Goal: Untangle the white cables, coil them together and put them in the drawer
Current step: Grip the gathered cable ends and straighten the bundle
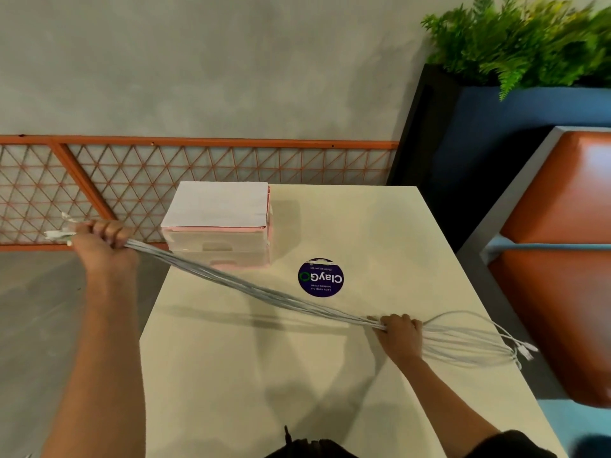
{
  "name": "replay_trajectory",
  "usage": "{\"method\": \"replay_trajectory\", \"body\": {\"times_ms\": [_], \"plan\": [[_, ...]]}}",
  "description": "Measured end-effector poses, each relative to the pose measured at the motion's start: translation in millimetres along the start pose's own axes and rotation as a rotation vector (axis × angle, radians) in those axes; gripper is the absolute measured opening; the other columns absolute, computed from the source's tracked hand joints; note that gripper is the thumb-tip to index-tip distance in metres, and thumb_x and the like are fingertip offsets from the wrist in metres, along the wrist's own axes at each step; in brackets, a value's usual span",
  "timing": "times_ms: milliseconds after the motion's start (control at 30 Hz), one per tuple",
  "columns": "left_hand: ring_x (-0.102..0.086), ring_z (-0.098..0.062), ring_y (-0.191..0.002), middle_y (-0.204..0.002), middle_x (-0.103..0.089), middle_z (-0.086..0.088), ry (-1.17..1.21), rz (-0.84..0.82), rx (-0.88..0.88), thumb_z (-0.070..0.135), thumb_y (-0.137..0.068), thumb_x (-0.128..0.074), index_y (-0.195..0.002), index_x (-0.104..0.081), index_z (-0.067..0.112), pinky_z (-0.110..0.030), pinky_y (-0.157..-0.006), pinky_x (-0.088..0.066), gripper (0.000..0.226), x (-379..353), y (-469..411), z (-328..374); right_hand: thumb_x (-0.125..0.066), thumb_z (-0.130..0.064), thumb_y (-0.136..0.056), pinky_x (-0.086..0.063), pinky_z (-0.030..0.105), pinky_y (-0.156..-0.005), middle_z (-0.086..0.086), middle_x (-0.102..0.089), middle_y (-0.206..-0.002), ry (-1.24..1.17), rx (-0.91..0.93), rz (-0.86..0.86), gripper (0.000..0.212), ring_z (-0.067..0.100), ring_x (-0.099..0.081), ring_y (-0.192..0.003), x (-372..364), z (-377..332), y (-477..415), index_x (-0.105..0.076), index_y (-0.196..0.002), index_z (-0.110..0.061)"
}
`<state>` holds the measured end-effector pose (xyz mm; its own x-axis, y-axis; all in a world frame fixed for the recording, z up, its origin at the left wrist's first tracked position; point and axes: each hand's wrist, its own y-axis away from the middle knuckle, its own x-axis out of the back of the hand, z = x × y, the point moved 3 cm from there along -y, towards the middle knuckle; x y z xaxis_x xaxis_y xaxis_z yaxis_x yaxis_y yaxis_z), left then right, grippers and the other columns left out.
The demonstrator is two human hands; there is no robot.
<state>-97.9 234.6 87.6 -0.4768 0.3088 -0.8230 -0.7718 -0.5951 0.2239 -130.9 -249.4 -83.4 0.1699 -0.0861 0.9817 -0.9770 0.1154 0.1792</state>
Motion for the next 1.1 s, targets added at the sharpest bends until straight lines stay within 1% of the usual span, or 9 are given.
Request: {"method": "replay_trajectory", "body": {"times_ms": [167, 367, 533, 700, 800, 867, 900, 1000, 1100], "plan": [[-0.019, -0.005, -0.041, -0.045, -0.026, 0.009, -0.325, 0.025, -0.111, 0.031, -0.104, -0.028, -0.067, -0.032, 0.024, -0.017, -0.039, -0.015, 0.038, -3.3, 11.1, -16.7, -0.032, -0.05, -0.099, -0.036, 0.032, -0.092, 0.008, -0.069, -0.108, -0.156, -0.107, 0.009, 0.048, 0.029, -0.058, -0.107, 3.3, 2.1, 1.7, -0.067, -0.111, -0.019], [-0.025, -0.003, -0.039, -0.046, -0.032, 0.013, -0.47, -0.058, -0.094, 0.037, -0.103, -0.034, -0.07, -0.038, 0.024, -0.017, -0.036, -0.017, 0.036, -16.7, 22.5, -51.6, -0.044, -0.051, -0.094, -0.045, 0.032, -0.087, 0.008, -0.067, -0.11, -0.165, -0.086, -0.072, 0.042, 0.03, -0.059, -0.106, 13.9, -12.6, -4.5, -0.066, -0.111, -0.02], [-0.024, -0.001, -0.035, -0.043, -0.032, 0.013, -0.606, -0.243, 0.006, 0.035, -0.104, -0.032, -0.07, -0.038, 0.022, -0.014, -0.033, -0.017, 0.037, -25.3, 42.0, -91.8, -0.055, -0.045, -0.09, -0.046, 0.032, -0.087, 0.008, -0.063, -0.114, -0.18, -0.023, -0.09, 0.033, 0.029, -0.059, -0.108, 29.4, -33.1, -11.3, -0.064, -0.113, -0.023], [-0.024, -0.001, -0.035, -0.043, -0.039, 0.009, -0.914, -0.433, 0.104, 0.036, -0.104, -0.03, -0.068, -0.038, 0.018, -0.014, -0.033, -0.02, 0.041, -22.6, 72.9, -148.9, -0.055, -0.041, -0.089, -0.045, 0.031, -0.087, 0.009, -0.063, -0.116, -0.198, 0.016, -0.083, 0.034, 0.029, -0.058, -0.109, 38.0, -47.9, -16.2, -0.064, -0.116, -0.023], [-0.028, -0.001, -0.037, -0.049, -0.05, 0.006, -1.064, -0.574, 0.163, 0.038, -0.1, -0.039, -0.076, -0.044, 0.015, -0.014, -0.036, -0.022, 0.033, -15.7, 87.2, -177.5, -0.055, -0.041, -0.089, -0.046, 0.032, -0.087, 0.009, -0.063, -0.115, -0.209, 0.035, -0.074, 0.034, 0.03, -0.059, -0.108, 44.4, -55.0, -18.9, -0.065, -0.115, -0.021], [-0.042, 0.0, -0.042, -0.057, -0.063, 0.006, -1.203, -0.709, 0.186, 0.035, -0.095, -0.054, -0.086, -0.047, 0.012, -0.014, -0.045, -0.029, 0.026, -17.0, 95.1, -191.9, -0.055, -0.037, -0.088, -0.047, 0.031, -0.083, 0.008, -0.066, -0.109, -0.202, 0.059, -0.061, 0.029, 0.03, -0.061, -0.104, 49.5, -60.4, -19.1, -0.067, -0.107, -0.02], [-0.051, 0.005, -0.053, -0.066, -0.068, 0.009, -1.268, -0.777, 0.207, 0.03, -0.088, -0.065, -0.092, -0.051, 0.011, -0.014, -0.053, -0.035, 0.025, -17.9, 99.0, -199.0, -0.054, -0.034, -0.087, -0.047, 0.031, -0.081, 0.008, -0.066, -0.107, -0.199, 0.069, -0.059, 0.026, 0.031, -0.061, -0.102, 51.2, -63.1, -19.2, -0.068, -0.104, -0.02], [-0.058, 0.008, -0.091, -0.099, -0.072, 0.005, -1.389, -0.915, 0.331, 0.019, -0.062, -0.089, -0.112, -0.048, 0.022, -0.01, -0.07, -0.046, 0.065, -10.9, 107.1, -221.9, -0.054, -0.032, -0.086, -0.046, 0.03, -0.079, 0.007, -0.067, -0.105, -0.201, 0.085, -0.066, 0.025, 0.03, -0.062, -0.1, 51.4, -67.4, -20.0, -0.068, -0.102, -0.02], [-0.06, -0.004, -0.108, -0.113, -0.068, 0.005, -1.586, -1.033, 0.366, 0.042, -0.044, -0.095, -0.128, -0.043, 0.016, -0.026, -0.091, -0.051, 0.102, 4.4, 114.4, -245.3, -0.055, -0.035, -0.086, -0.046, 0.03, -0.08, 0.007, -0.067, -0.107, -0.207, 0.103, -0.075, 0.028, 0.029, -0.062, -0.102, 52.5, -69.3, -20.8, -0.067, -0.106, -0.02]]}}
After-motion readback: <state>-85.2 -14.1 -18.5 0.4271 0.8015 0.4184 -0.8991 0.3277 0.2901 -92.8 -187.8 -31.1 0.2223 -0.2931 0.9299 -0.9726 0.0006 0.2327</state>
